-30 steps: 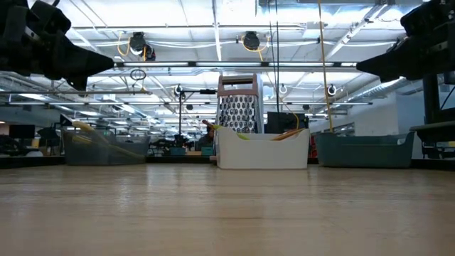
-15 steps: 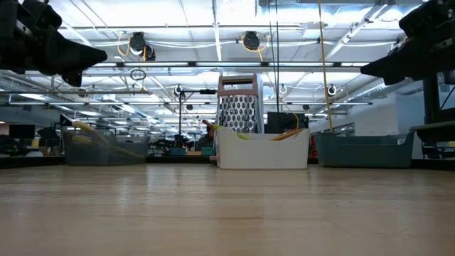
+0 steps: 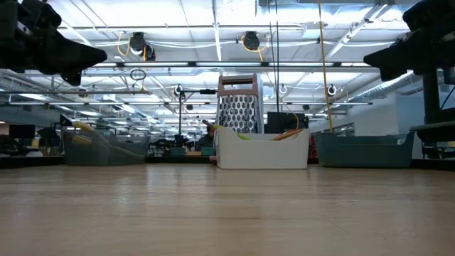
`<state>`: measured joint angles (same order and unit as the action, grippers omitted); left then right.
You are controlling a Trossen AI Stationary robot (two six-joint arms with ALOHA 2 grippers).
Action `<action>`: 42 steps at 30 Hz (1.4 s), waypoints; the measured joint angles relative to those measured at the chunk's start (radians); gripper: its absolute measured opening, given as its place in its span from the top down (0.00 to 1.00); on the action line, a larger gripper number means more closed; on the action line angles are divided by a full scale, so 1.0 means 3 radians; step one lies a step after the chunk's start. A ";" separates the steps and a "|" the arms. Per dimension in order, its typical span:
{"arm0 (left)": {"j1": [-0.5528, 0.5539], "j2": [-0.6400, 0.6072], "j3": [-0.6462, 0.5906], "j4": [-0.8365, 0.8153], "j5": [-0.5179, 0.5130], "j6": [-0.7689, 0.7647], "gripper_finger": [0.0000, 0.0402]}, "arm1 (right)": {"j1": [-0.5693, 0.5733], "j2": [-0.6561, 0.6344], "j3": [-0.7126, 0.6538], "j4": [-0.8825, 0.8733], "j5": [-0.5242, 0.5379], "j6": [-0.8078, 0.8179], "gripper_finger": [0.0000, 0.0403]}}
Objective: Pick & Place Kitchen Items
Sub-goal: Return to Home Position
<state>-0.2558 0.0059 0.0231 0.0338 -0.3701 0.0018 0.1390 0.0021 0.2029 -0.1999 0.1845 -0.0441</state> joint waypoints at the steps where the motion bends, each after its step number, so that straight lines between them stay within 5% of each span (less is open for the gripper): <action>1: 0.0000 0.0000 0.0000 -0.0001 -0.0008 -0.0011 0.91 | 0.0000 0.0000 -0.0037 0.0066 -0.0022 -0.0037 0.98; 24: 0.0000 0.0001 -0.0006 0.0088 -0.0013 -0.0182 0.91 | 0.0000 0.0017 -0.0254 0.0287 -0.0034 0.0156 0.98; 33: 0.0000 0.0001 -0.0006 0.0093 -0.0009 -0.0182 0.91 | 0.0000 0.0022 -0.0375 0.0633 -0.0620 0.0288 0.98; 42: 0.0000 0.0003 -0.0006 0.0095 -0.0004 -0.0182 0.91 | 0.0000 0.0021 -0.0577 0.0966 -0.0614 0.0295 0.98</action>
<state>-0.2558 0.0067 0.0212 0.0621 -0.3712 -0.0528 0.1390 0.0085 0.0299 0.0899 0.0003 0.0444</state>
